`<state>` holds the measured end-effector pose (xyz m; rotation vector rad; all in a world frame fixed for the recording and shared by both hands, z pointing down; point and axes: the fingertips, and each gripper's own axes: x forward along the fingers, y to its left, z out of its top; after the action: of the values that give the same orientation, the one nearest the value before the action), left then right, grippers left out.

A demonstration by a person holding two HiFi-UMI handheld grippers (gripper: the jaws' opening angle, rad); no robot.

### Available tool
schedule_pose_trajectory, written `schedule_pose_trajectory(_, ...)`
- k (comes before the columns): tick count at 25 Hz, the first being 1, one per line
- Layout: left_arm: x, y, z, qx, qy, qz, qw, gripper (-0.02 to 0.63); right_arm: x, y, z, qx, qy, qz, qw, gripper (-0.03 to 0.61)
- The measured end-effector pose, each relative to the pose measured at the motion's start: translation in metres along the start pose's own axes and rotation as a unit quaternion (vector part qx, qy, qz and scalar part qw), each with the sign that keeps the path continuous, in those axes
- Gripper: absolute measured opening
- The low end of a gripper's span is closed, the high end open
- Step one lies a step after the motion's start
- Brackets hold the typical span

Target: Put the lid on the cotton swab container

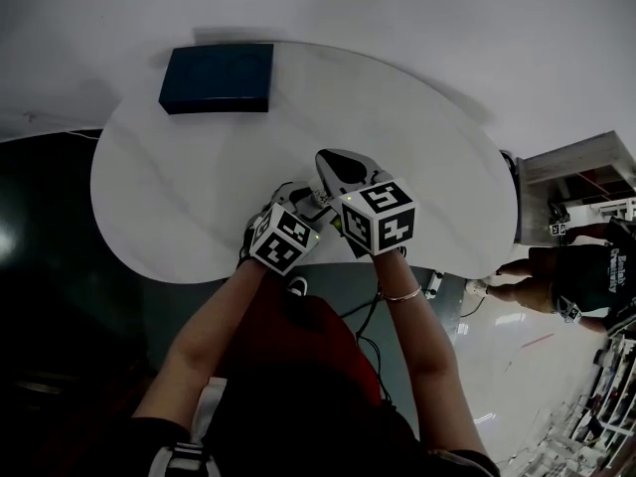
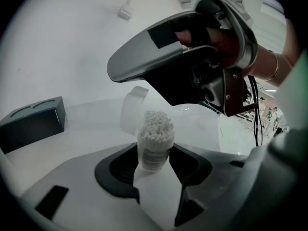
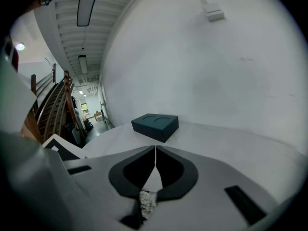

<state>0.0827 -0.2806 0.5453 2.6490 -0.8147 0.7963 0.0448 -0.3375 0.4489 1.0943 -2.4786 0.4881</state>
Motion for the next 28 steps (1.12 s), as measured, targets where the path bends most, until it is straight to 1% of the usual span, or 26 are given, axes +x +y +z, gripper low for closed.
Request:
schedule_pose_trajectory(4, 0.0, 0.0, 0.0, -0.002, -0.001, -0.002, 1.0, 0.221, 0.0, -0.002, -0.01, 0.004, 0.017, 0.0, 1.0, 0.017)
schedule_pose_trajectory(9, 0.001, 0.001, 0.0, -0.004, -0.002, -0.001, 1.0, 0.221, -0.009, -0.002, -0.016, 0.02, 0.01, 0.005, 1.0, 0.017)
schedule_pose_trajectory(18, 0.001, 0.001, -0.001, -0.011, -0.003, 0.007, 0.9999, 0.221, -0.023, -0.007, -0.043, 0.034, 0.02, -0.012, 0.999, 0.017)
schedule_pose_trajectory(24, 0.002, 0.002, -0.002, -0.012, -0.002, 0.01, 0.9999, 0.221, -0.026, -0.008, -0.051, 0.039, 0.009, -0.016, 0.999, 0.017)
schedule_pose_trajectory(28, 0.001, 0.001, -0.002, -0.013, -0.002, 0.013, 0.9998, 0.221, -0.028, -0.008, -0.052, 0.031, 0.001, -0.018, 0.999, 0.017)
